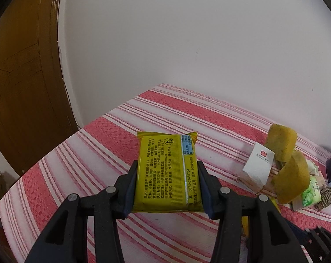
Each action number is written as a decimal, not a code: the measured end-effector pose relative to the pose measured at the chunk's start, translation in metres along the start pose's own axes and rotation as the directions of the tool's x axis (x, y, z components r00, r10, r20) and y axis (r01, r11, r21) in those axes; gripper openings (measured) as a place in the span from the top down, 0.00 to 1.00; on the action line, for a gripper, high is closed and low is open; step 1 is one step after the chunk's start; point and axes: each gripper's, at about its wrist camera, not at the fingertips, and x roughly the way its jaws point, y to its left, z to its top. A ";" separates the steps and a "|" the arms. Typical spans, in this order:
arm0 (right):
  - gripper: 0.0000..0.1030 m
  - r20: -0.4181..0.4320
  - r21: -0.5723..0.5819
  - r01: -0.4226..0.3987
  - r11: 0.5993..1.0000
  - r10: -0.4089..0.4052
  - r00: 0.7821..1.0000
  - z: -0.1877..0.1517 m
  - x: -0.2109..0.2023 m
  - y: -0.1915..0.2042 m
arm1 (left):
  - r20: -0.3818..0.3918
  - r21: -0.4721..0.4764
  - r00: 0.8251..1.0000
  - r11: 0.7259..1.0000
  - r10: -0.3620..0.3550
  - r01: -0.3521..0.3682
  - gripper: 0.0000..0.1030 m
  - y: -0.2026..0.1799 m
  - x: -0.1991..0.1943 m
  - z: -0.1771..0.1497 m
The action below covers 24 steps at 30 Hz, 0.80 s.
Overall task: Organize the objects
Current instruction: 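Lift both yellow biscuit packets and carry them over the tin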
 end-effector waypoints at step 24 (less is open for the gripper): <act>0.50 0.323 0.148 0.105 0.983 -0.148 0.935 -0.038 -0.109 -0.110 | 0.114 0.004 0.993 0.999 -0.038 0.038 0.50 -0.039 -0.036 -0.014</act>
